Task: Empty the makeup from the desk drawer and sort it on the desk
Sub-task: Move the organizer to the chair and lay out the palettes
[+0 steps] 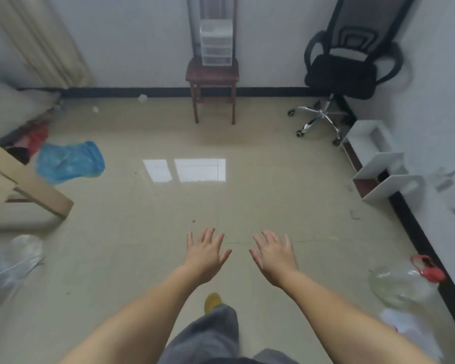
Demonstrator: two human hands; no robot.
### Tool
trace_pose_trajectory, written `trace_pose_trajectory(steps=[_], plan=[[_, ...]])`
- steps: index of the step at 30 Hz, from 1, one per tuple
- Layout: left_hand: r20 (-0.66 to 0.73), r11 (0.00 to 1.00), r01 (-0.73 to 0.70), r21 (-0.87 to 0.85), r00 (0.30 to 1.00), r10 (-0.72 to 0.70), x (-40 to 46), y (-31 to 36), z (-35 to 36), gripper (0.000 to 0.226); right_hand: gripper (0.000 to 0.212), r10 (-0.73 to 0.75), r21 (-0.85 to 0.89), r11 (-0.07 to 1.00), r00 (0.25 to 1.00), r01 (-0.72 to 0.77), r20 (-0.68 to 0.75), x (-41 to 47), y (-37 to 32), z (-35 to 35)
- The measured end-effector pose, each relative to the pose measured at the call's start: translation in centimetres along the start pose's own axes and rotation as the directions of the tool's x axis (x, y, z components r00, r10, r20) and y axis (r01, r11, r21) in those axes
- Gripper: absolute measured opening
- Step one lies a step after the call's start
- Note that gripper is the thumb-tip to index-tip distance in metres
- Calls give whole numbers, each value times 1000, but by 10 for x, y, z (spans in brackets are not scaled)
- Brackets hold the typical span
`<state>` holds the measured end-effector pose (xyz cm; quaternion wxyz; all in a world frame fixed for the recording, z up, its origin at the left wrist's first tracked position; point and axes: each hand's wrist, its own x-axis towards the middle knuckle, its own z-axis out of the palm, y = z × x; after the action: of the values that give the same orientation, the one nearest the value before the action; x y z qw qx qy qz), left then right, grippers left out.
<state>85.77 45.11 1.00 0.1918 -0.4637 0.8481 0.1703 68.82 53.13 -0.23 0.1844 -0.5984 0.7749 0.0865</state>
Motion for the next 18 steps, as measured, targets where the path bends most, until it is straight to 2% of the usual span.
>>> trace_pose_trajectory(steps=[2,3,4,6,8,18], plan=[[-18,1000,-10,15,1000,10,43,-11,-34,61,98,19,27,999,999,-18,-34,43,-2,-27],[-24,1000,-8,12,1000,8,63,-16,-50,60,98,29,44,999,999,-27,-35,63,-2,-39],[-33,1000,-4,5,999,4,82,-21,-64,60,91,38,60,998,998,-36,-41,82,-1,-50],[-39,1000,-6,0,999,6,119,-29,-91,60,66,55,75,996,998,-53,-34,123,4,-69],[-57,1000,-15,-7,998,15,158,-37,-116,60,54,68,77,995,997,-66,-24,165,13,-88],[-83,997,38,-72,996,-44,389,-52,-235,57,53,6,51,999,1000,-5,-27,414,89,-199]])
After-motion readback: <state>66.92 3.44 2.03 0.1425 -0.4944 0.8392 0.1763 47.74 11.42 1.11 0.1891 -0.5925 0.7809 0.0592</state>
